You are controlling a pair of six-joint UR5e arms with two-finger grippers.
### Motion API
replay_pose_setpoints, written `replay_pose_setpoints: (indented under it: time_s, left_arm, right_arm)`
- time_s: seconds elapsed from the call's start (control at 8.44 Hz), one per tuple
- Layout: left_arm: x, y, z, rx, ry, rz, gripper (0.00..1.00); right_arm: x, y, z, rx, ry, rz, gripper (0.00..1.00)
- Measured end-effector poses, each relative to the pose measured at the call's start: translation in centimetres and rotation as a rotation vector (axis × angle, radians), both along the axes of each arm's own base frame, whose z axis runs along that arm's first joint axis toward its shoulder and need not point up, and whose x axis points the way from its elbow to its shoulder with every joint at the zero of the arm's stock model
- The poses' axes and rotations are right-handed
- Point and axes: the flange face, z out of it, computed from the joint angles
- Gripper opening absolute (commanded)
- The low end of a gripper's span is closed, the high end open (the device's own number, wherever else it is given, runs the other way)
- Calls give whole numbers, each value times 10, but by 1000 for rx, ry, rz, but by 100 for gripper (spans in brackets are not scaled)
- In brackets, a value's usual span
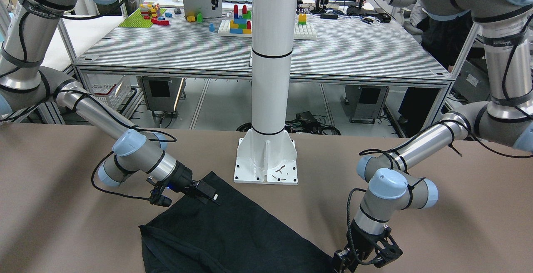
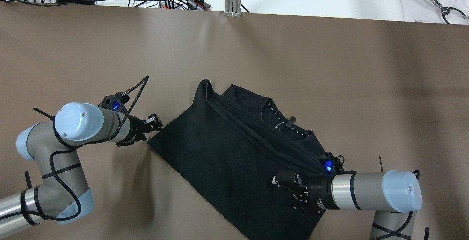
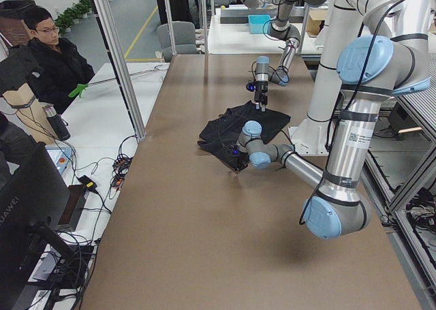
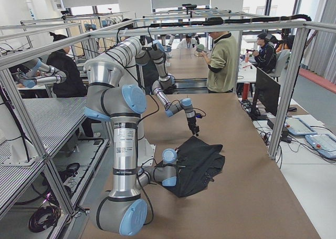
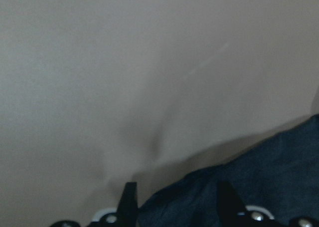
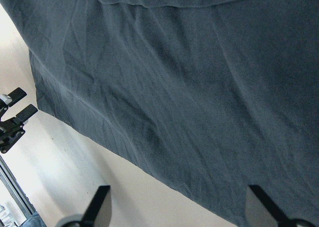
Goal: Fold clothes
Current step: 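Grasp the shirt's edge nearest the left gripper while the right gripper holds its corner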
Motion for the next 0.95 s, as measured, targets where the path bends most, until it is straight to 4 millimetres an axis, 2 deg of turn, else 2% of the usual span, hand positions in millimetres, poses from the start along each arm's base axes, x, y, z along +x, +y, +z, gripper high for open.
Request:
replay_pose_setpoints:
  time_s: [0.12, 0.24, 0.36, 0.47, 0.59, 0.83, 0.95]
  left_arm:
    - [0, 1, 2, -5, -1, -5, 62]
    - [3, 5, 4, -8, -4, -5, 55]
    - [6, 9, 7, -6, -8, -10, 43]
    - [9, 13, 8, -8, -7, -15, 10]
    - [12, 16, 9, -11, -6, -17, 0]
    - [13, 18, 8, -10, -3, -13, 0]
    - [11, 18, 1, -1, 4, -9, 0]
  right_arm:
    - [1, -1, -1, 0, -1, 3, 95]
    - [1, -2, -2, 0, -3, 5, 95]
    - [2, -3, -3, -1, -6, 7, 95]
    - [2, -3, -4, -2, -7, 8, 95]
    - [2, -3, -4, -4, -7, 8, 95]
    - [2, -3, -5, -8, -8, 7, 95]
    - [2, -3, -5, -9, -9, 6, 95]
